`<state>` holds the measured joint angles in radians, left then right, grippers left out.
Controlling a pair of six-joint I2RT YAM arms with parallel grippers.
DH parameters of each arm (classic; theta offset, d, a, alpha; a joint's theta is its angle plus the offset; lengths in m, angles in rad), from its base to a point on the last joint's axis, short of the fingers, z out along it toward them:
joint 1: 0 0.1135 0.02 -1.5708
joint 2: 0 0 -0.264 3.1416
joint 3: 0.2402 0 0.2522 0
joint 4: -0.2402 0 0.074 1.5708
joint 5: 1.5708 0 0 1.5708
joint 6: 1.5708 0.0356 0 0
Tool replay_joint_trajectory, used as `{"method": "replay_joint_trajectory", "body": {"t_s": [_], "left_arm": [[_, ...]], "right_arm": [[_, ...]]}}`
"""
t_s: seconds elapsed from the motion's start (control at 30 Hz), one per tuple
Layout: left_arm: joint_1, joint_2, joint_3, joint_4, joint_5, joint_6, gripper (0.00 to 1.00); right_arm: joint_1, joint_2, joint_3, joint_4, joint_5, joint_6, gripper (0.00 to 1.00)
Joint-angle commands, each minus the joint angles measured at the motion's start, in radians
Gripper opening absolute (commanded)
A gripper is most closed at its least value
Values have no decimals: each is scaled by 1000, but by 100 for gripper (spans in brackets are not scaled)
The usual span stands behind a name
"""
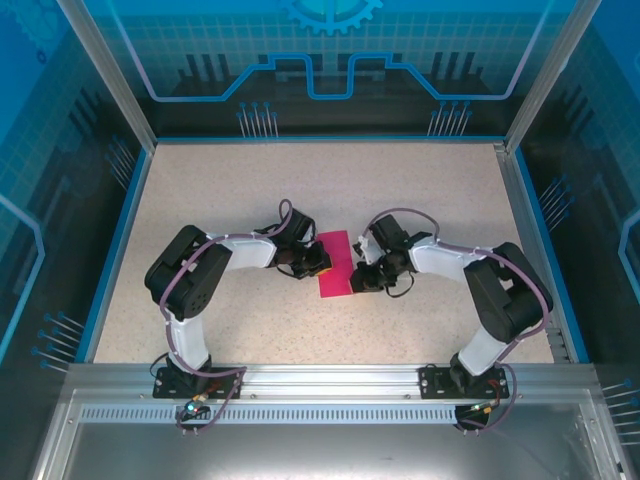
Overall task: Fold a paper plane with a square sheet of paper (pick it up from the middle)
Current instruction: Fold the triangle a second time at the center of the table.
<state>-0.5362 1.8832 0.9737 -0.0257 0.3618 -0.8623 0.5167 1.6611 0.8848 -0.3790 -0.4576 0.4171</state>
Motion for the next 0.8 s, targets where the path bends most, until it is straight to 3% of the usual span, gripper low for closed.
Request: {"method": "replay_joint_trajectory", "body": {"t_s": [0.0, 0.33, 0.77], "left_arm": [[2, 47, -2, -77, -90, 12, 10], [2, 48, -7, -71, -83, 9, 10], [2, 63, -3, -97, -103, -2, 10]], "right_arm": [[11, 39, 79, -20, -9, -9, 11], [62, 211, 215, -49, 38, -23, 10], [22, 157, 46, -25, 16, -4, 9]]}}
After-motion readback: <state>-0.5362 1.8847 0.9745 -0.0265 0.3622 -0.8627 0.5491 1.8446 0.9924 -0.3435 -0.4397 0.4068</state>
